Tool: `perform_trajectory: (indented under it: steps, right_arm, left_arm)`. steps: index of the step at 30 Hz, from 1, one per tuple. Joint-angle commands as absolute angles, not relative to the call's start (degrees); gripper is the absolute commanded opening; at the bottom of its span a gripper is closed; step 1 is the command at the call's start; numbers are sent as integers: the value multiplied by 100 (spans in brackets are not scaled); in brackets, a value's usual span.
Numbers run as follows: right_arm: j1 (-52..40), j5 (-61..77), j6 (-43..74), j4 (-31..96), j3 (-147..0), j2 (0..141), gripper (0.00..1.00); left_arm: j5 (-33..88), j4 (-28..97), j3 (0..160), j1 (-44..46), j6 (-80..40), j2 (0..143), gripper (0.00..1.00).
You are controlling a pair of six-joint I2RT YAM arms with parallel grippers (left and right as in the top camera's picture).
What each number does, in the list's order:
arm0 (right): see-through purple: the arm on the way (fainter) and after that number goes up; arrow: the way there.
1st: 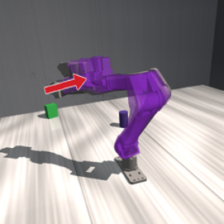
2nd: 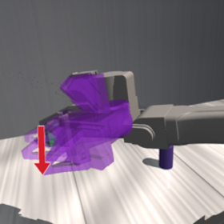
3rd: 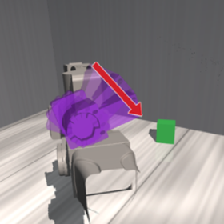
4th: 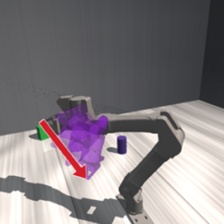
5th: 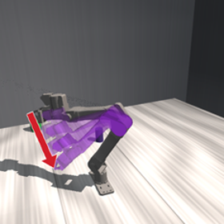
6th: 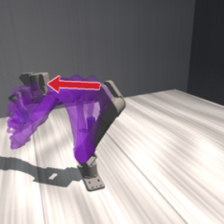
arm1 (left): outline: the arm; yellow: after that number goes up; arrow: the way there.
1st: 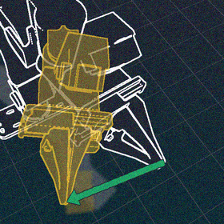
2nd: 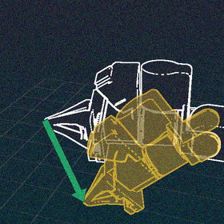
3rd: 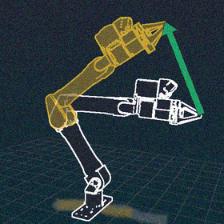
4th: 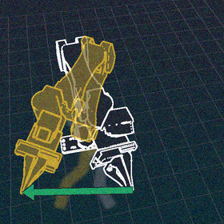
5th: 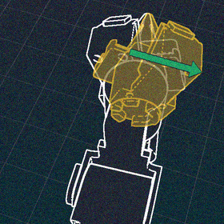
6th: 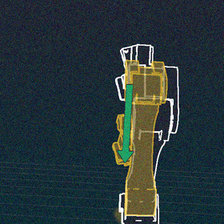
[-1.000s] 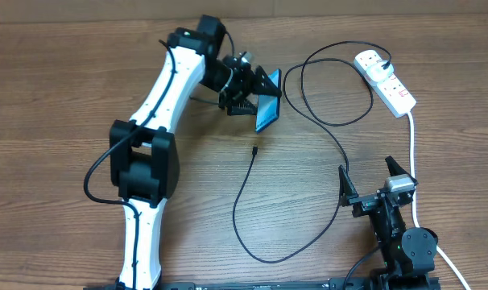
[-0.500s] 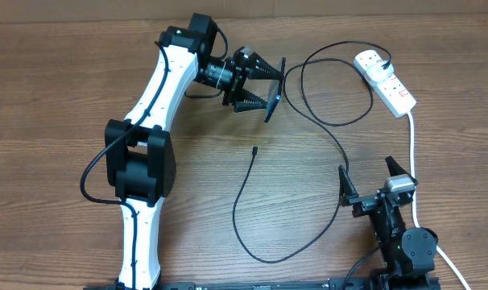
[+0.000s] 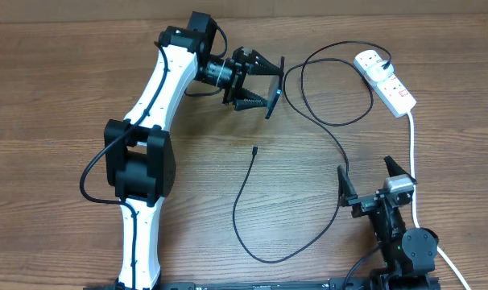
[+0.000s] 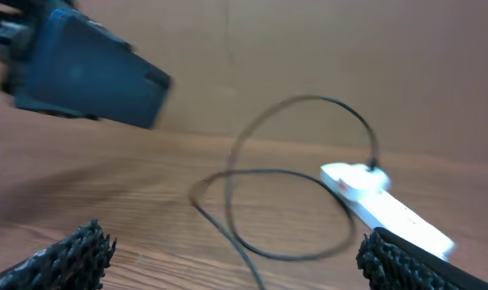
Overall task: Plug charger to phone and switch on socket
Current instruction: 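Lift the phone with the left gripper and raise it upright, then move the right gripper forward over the cable's USB-C plug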
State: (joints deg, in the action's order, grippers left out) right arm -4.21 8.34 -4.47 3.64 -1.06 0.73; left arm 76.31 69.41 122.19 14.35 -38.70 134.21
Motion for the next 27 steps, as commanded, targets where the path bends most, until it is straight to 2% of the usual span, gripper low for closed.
perform_trajectory:
  steps: [1,4,6,9,11,14,19,23,27]
  right_arm:
    - [-449,2617,-301,200,-49,16,100]
    - [-449,4847,421,-176,-47,16,100]
    - [-449,5830,930,-722,-47,16,100]
    - [-449,5961,1632,-1715,-47,16,100]
    - [-449,5822,2056,-2860,-64,16,100]
    - [-443,5325,2217,-3177,-279,19,100]
    - [-438,4591,2010,-2032,-1461,515,100]
    - [-438,4512,1020,128,-3120,1758,100]
    - [-438,4449,499,2314,-4801,3367,100]
  left_arm:
    - [7953,6735,12403,1251,-4145,13430,73]
    - [7953,6475,12403,1122,-4338,13430,73]
    - [7950,6377,12403,1037,-4394,13430,73]
    - [7944,6335,12403,906,-4397,13430,73]
    - [7946,6283,12403,799,-4501,13430,73]
    - [7944,6248,12403,696,-4602,13430,73]
    - [7935,6224,12403,530,-4729,13430,73]
    - [7929,6180,12403,460,-4856,13430,73]
    - [7931,6060,12403,436,-5026,13430,73]
